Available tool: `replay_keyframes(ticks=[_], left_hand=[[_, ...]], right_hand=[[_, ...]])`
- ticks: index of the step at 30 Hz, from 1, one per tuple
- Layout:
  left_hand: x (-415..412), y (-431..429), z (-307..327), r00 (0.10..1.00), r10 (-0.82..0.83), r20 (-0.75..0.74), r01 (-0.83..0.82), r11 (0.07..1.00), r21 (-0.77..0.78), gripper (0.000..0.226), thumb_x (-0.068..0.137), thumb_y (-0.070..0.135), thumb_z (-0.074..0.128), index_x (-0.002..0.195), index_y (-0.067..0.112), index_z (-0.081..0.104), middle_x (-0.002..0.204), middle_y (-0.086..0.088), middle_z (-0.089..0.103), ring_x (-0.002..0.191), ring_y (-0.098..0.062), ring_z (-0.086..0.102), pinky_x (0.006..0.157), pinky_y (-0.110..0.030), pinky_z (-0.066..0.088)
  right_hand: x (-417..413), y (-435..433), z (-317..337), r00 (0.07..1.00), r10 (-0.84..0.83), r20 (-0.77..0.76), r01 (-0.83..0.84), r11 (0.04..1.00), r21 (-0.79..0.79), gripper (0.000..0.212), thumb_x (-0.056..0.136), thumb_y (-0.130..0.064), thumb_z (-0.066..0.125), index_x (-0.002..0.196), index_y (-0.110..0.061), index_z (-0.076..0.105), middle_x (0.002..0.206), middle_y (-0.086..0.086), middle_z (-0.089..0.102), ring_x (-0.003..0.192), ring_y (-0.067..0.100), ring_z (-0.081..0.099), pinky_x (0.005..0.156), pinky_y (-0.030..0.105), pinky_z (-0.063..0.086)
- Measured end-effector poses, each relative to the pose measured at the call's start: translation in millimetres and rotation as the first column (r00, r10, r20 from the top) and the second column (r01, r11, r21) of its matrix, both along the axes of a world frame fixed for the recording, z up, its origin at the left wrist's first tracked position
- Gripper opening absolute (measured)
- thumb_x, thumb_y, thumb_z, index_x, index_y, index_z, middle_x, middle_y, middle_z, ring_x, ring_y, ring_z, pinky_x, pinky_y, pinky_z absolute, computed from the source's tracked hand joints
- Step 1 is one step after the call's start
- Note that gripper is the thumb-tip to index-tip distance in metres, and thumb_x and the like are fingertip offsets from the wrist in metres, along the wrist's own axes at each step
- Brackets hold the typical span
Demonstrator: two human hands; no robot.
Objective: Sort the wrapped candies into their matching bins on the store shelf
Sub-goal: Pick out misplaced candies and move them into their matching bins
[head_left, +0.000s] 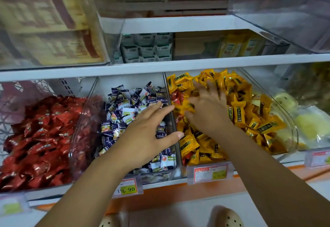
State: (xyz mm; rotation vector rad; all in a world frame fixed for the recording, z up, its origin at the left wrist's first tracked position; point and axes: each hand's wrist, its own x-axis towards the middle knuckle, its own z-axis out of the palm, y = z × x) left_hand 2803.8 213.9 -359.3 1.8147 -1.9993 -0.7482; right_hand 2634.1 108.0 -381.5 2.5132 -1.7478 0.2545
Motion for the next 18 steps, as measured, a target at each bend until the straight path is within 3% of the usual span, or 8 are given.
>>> replay_keyframes(ticks=[3,6,9,11,14,18], left_hand=[[1,0,0,1.0,-0.001,0.008,0.001,1.0,0.005,0.077,0.071,0.076,0.038,0.141,0.061,0.01,0.156,0.028,-0.004,0.142,0.005,-0.005,0.117,-0.033,0.006],[3,0,0,1.0,-0.003,0.003,0.003,1.0,0.013,0.078,0.069,0.078,0.038,0.14,0.063,0.01,0.155,0.029,-0.006,0.142,0.005,-0.007,0.117,-0.034,0.005],[4,-1,0,1.0,-0.006,0.015,0.006,1.0,0.006,0.079,0.067,0.08,0.037,0.139,0.064,0.01,0.156,0.028,-0.007,0.143,0.003,-0.009,0.119,-0.037,0.005],[3,-1,0,1.0,-0.003,0.018,0.003,1.0,0.002,0.078,0.067,0.08,0.037,0.139,0.064,0.01,0.156,0.027,-0.007,0.143,0.003,-0.01,0.119,-0.036,0.005],[2,-1,-1,1.0,0.005,0.011,-0.005,1.0,0.005,0.077,0.069,0.078,0.038,0.139,0.064,0.011,0.156,0.028,-0.007,0.142,0.004,-0.01,0.118,-0.036,0.004],[4,2,-3,1.0,0.013,-0.004,-0.013,1.0,0.008,0.073,0.073,0.076,0.04,0.138,0.066,0.009,0.154,0.031,-0.007,0.141,0.006,-0.011,0.117,-0.035,0.003]], right_hand=[[-9,-4,5,0.998,-0.06,0.016,0.06,0.998,-0.02,0.038,0.088,-0.042,0.059,0.125,-0.033,0.058,0.159,-0.001,0.015,0.147,0.027,-0.004,0.115,0.059,0.007],[-11,-3,12,0.998,-0.056,0.037,0.055,0.998,0.027,0.043,0.079,-0.057,0.063,0.119,-0.04,0.06,0.155,-0.003,0.023,0.147,0.028,-0.002,0.114,0.059,0.004],[0,-7,18,0.99,0.085,0.115,-0.056,0.971,-0.234,0.026,0.08,-0.053,0.064,0.099,-0.037,0.071,0.141,-0.004,0.048,0.139,0.03,0.027,0.11,0.057,0.016],[11,-12,15,0.979,0.176,0.1,-0.138,0.941,-0.31,0.019,0.085,-0.039,0.064,0.101,-0.033,0.073,0.129,-0.003,0.059,0.131,0.029,0.039,0.107,0.051,0.026],[22,-17,2,0.982,0.153,0.107,-0.139,0.982,-0.127,0.034,0.092,-0.038,0.056,0.124,-0.028,0.062,0.117,0.001,0.066,0.124,0.025,0.041,0.097,0.04,0.034],[28,-25,-2,0.997,0.055,0.057,-0.057,0.998,0.031,0.058,0.087,-0.057,0.051,0.14,-0.033,0.043,0.123,0.001,0.06,0.126,0.031,0.032,0.097,0.042,0.032]])
